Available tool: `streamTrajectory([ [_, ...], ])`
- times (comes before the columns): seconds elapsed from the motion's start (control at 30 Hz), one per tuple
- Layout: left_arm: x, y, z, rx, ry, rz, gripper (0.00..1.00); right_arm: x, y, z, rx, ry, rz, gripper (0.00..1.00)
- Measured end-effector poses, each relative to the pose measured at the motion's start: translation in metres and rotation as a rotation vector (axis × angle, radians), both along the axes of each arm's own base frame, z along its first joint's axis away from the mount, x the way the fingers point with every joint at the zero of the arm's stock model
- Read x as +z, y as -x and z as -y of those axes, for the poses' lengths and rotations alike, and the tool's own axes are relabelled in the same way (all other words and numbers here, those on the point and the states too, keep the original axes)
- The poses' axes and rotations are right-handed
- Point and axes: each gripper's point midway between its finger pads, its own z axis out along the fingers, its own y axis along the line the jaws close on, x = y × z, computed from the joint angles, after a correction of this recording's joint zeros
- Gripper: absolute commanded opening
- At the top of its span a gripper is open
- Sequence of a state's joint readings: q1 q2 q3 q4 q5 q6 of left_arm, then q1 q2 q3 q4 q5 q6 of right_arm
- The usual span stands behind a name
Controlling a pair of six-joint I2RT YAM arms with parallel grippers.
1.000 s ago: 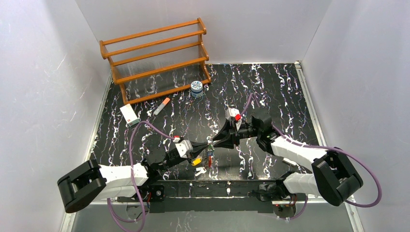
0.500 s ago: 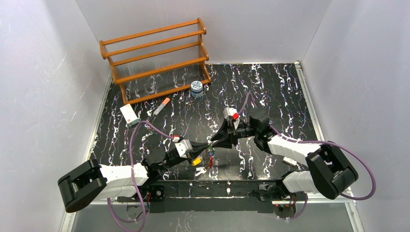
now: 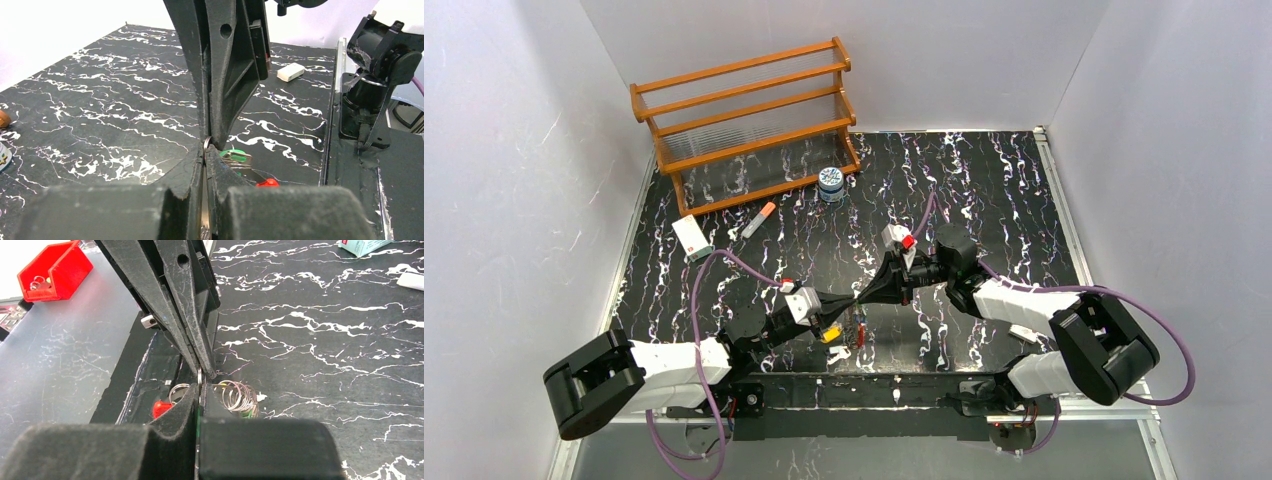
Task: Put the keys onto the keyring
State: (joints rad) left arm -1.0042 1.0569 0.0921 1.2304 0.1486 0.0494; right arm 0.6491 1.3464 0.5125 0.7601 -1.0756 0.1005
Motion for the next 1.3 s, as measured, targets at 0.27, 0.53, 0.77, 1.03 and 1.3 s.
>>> streamTrajectory([
  [0.27, -0.002, -0.001, -0.001, 0.011, -0.001, -0.009, 0.09, -0.003, 0.001, 0.001, 0.009, 0.011, 0.027, 0.01],
  [0.53, 0.002, -0.006, -0.003, 0.037, 0.005, 0.011, 0.3, -0.014, -0.001, 0.006, 0.0, 0.097, 0.063, 0.01],
  [0.77, -0.001, -0.007, -0.003, 0.04, -0.008, 0.02, 0.46, -0.02, -0.009, 0.011, -0.015, 0.182, 0.114, 0.01],
  [1.03, -0.014, -0.008, 0.001, 0.029, -0.076, 0.017, 0.5, -0.028, -0.02, 0.021, -0.046, 0.303, 0.16, 0.01],
  [1.3, -0.02, -0.008, 0.014, -0.019, -0.145, 0.018, 0.5, -0.054, -0.02, 0.039, -0.059, 0.446, 0.157, 0.01],
])
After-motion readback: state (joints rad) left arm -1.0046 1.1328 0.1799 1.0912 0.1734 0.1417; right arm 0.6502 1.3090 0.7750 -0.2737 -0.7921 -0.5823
